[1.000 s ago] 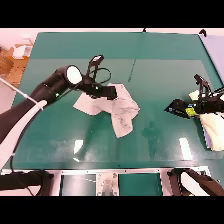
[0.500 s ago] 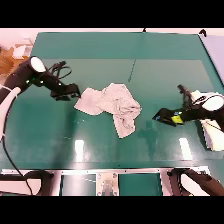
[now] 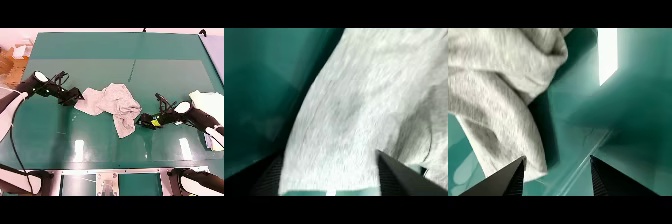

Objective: Fold the shirts.

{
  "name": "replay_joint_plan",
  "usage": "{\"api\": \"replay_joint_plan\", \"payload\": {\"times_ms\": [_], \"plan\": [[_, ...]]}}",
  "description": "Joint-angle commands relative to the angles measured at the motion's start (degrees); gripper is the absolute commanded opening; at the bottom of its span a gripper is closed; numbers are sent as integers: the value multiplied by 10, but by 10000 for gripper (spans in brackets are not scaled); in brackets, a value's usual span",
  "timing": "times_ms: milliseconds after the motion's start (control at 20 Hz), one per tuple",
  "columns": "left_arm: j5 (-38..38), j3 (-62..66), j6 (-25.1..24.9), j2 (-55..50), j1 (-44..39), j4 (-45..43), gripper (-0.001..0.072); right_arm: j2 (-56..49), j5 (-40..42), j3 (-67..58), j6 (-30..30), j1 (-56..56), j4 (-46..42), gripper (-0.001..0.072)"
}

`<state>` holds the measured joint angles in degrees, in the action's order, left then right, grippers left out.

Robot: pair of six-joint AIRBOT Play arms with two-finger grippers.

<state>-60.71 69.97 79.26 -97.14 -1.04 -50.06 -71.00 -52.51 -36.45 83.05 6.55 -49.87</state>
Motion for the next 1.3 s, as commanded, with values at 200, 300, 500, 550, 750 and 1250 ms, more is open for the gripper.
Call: {"api": "replay_joint_plan", "payload": {"times_ms": [200, 300, 500, 550, 750, 1250], "plan": [[10, -2, -57, -11, 2, 120, 24, -82, 14, -41, -49, 57, 51, 471], [0, 8, -57, -10, 2, 120, 23, -82, 13, -42, -60, 78, 51, 173], [-28, 82, -40, 28, 17, 90, 22, -78, -133, -108, -54, -11, -52, 11], [-28, 106, -26, 52, 26, 60, 22, -72, -177, -147, -39, -58, -87, 11], [-28, 216, 33, 163, 63, -53, 23, -10, -247, -346, -35, -221, -65, 11], [75, 520, 16, 394, 73, -27, 23, 64, -241, -886, -31, -295, 38, 11]]}}
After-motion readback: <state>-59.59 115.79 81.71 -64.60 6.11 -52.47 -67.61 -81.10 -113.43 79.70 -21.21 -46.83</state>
